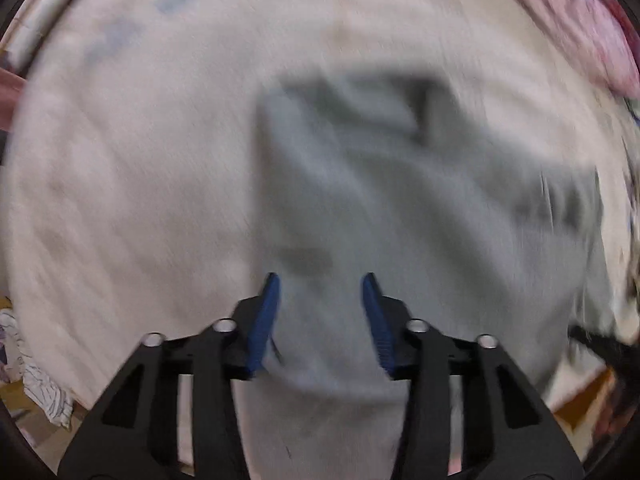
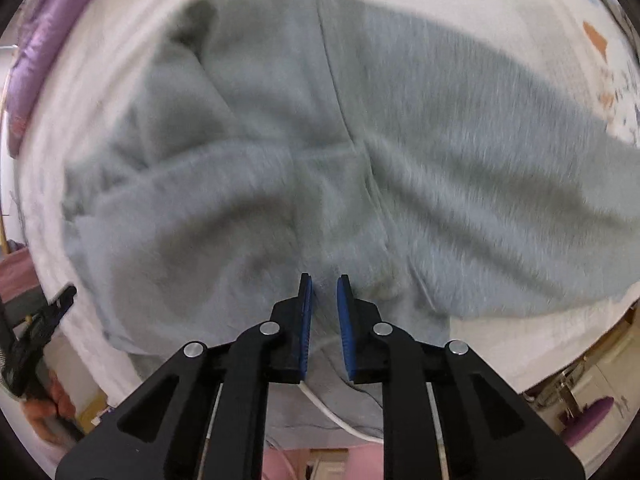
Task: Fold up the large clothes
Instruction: 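Fold the hoodie side inward with the right gripper, then open it, then move the right gripper to the sleeve cuff of the grey hoodie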
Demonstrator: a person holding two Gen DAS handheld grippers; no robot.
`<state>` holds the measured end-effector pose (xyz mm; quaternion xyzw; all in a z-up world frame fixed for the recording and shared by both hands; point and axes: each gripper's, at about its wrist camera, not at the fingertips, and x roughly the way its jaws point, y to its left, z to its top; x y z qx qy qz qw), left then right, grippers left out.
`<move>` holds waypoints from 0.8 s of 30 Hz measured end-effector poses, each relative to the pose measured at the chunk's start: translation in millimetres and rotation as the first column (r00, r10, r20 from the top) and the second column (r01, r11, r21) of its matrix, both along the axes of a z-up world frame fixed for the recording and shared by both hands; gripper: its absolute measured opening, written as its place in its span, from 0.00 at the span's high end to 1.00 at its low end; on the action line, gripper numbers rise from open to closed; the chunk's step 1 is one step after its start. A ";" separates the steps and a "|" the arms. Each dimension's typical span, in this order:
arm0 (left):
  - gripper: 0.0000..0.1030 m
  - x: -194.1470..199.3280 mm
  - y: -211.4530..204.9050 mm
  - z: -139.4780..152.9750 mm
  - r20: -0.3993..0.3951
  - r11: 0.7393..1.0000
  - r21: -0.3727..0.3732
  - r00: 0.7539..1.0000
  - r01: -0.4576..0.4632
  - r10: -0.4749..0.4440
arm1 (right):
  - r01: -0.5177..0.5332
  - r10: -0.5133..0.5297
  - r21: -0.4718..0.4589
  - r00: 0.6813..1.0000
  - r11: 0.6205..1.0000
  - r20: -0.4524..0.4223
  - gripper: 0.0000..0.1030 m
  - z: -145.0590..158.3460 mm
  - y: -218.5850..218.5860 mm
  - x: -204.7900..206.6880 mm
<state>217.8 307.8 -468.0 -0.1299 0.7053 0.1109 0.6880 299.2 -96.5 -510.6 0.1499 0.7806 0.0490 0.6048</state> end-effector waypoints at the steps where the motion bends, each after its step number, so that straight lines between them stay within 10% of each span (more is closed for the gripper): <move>1: 0.67 -8.2 -6.2 -10.3 -0.034 1.000 0.019 0.999 0.017 -0.017 | 0.002 -0.002 0.001 1.000 1.000 -0.015 0.87 -7.5 -0.1 -3.1; 4: 0.67 -31.0 -9.7 -55.4 -0.096 0.992 0.113 0.995 0.052 -0.041 | 0.010 -0.011 -0.040 0.999 0.999 -0.032 0.88 -37.4 1.3 -3.4; 9: 0.66 -30.7 -15.4 -43.2 -0.045 0.993 0.095 0.997 0.064 -0.060 | -0.032 0.029 -0.075 0.999 0.997 -0.042 0.85 -26.2 18.3 5.0; 11: 0.44 -26.3 -13.2 -32.2 -0.043 0.994 0.085 0.997 0.062 -0.059 | -0.007 0.006 -0.044 0.999 0.999 -0.041 0.82 -12.6 23.7 4.5; 13: 0.16 -22.3 -10.5 -14.5 0.001 0.991 0.118 0.998 0.064 -0.065 | 0.022 -0.023 -0.028 1.000 0.999 -0.022 0.52 7.4 20.7 6.0; 15: 0.14 -23.0 -20.1 5.1 0.049 0.992 0.103 0.995 0.080 -0.085 | 0.050 -0.049 -0.026 0.998 0.998 0.029 0.20 34.2 13.8 4.0; 24: 0.14 -33.5 -46.2 66.0 0.087 0.990 0.117 0.993 0.073 -0.083 | 0.034 -0.036 0.017 0.985 0.999 0.169 0.20 125.6 8.1 -9.9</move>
